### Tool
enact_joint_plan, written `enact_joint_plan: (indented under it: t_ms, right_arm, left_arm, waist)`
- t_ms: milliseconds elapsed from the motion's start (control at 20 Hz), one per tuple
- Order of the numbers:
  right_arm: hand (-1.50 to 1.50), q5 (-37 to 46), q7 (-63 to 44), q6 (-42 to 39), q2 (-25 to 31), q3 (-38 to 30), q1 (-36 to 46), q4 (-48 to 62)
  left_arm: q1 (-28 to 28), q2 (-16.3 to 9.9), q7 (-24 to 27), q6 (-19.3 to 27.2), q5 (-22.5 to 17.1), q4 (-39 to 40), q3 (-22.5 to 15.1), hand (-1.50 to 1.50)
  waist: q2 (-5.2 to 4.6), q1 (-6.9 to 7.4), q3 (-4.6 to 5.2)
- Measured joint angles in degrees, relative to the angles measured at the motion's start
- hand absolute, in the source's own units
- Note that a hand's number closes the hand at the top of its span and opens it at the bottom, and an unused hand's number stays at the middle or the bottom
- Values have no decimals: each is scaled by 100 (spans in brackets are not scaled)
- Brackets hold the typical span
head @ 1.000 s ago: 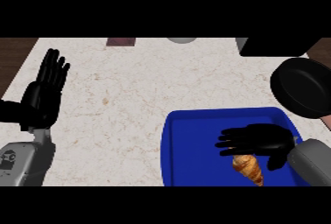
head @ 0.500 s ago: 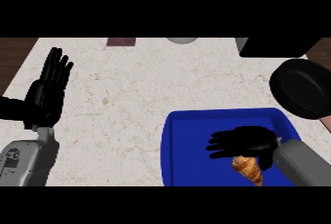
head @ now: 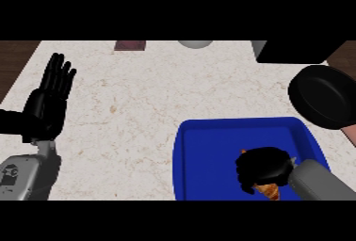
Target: Pick the croissant from the tray and place it in the pot
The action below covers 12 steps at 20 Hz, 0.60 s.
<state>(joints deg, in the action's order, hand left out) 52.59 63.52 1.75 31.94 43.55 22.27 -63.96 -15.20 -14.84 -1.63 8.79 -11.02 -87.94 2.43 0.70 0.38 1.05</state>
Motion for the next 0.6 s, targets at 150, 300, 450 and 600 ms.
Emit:
enact_joint_plan:
  t_ms: [150,300,450,600]
  right_arm:
    - [150,114,-7,158,-21,9,-85,-93]
    - [150,3,-12,242,58,-117,-198,-275]
    - [150,-239,-29,375,243,-384,-427,-556]
    - [150,-652,-625,288,84,-908,-334,-469]
  left_arm:
    - [6,77,58,23,40,45,-24,0]
    - [-60,30,-18,-23,-9,51,47,0]
    - [-67,18,-21,-13,-1,65,102,0]
    - [-94,20,-97,-14,17,15,67,0]
  waist:
    - [1,-2,5]
    - [-6,-22,-5]
    - [-19,-57,-30]
    - [-49,-37,-60]
